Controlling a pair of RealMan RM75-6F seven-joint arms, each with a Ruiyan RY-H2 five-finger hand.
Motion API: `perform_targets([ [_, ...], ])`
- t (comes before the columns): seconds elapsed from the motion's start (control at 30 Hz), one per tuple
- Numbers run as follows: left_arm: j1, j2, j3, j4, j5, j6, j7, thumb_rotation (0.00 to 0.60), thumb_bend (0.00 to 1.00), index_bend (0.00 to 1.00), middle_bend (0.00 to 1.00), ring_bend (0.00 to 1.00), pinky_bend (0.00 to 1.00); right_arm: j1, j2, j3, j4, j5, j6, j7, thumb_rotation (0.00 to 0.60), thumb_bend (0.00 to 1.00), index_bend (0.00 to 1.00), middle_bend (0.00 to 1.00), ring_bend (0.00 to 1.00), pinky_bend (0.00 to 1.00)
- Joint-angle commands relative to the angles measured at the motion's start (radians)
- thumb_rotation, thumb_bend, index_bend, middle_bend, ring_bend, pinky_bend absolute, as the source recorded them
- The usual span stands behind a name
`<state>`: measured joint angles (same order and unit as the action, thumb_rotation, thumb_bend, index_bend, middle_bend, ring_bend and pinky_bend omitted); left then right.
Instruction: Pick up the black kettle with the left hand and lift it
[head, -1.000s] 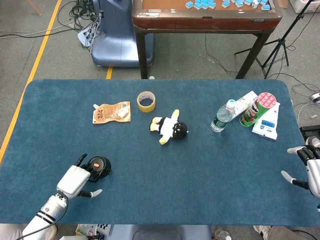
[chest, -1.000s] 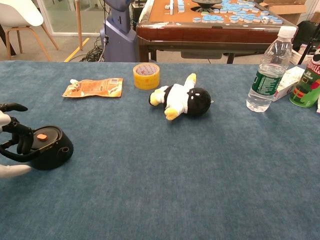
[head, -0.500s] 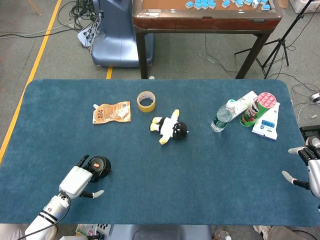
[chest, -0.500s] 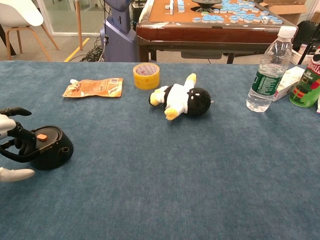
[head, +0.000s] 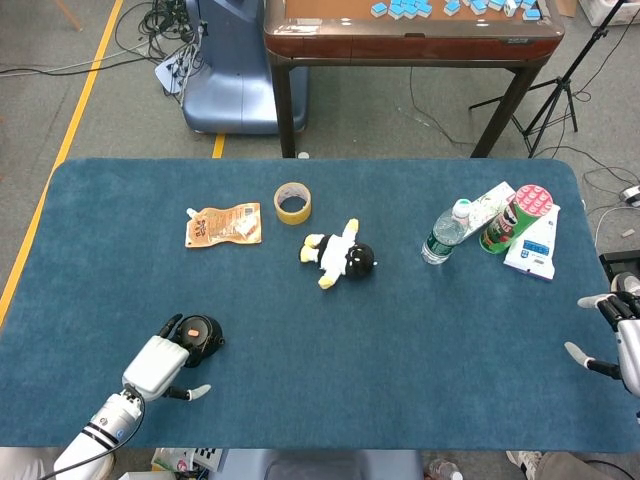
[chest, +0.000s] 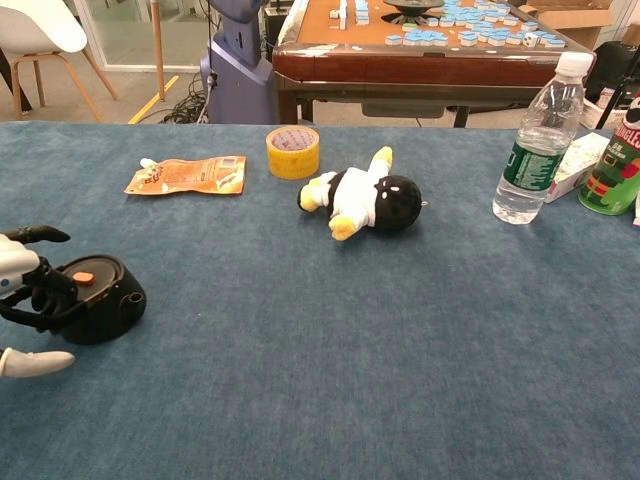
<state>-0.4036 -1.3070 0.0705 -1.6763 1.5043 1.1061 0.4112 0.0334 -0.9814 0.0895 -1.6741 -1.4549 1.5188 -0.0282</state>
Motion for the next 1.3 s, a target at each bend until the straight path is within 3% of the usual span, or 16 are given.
perform_targets([
  [0.03,-0.001,-0.003,0.001,-0.001,-0.002,-0.002,0.004,0.210,0.17,0.53,0.54,0.43,0.02,0.000,0.000,0.000,0.001,0.001,-0.002,0.001,0.600,0.15,0.35,0.36,0.23,0.22],
  [0.9,-0.010,-0.001,0.003,-0.038,-0.050,-0.044,0.018,0.211,0.17,0.67,0.74,0.61,0.02,-0.003,-0.011,0.006,0.027,0.010,-0.001,0.033,0.600,0.15,0.35,0.36,0.23,0.21],
  [1.17,-0.013,0.009,-0.016,-0.055,-0.055,-0.034,-0.057,0.212,0.17,0.74,0.82,0.68,0.02,-0.005,-0.015,0.010,0.039,0.012,0.003,0.047,0.600,0.15,0.35,0.36,0.22,0.21],
  [1.3,-0.011,0.008,-0.032,-0.052,-0.048,-0.008,-0.087,0.177,0.17,0.79,0.89,0.73,0.02,-0.007,-0.017,0.011,0.045,0.015,0.005,0.052,0.600,0.15,0.35,0.36,0.22,0.21],
])
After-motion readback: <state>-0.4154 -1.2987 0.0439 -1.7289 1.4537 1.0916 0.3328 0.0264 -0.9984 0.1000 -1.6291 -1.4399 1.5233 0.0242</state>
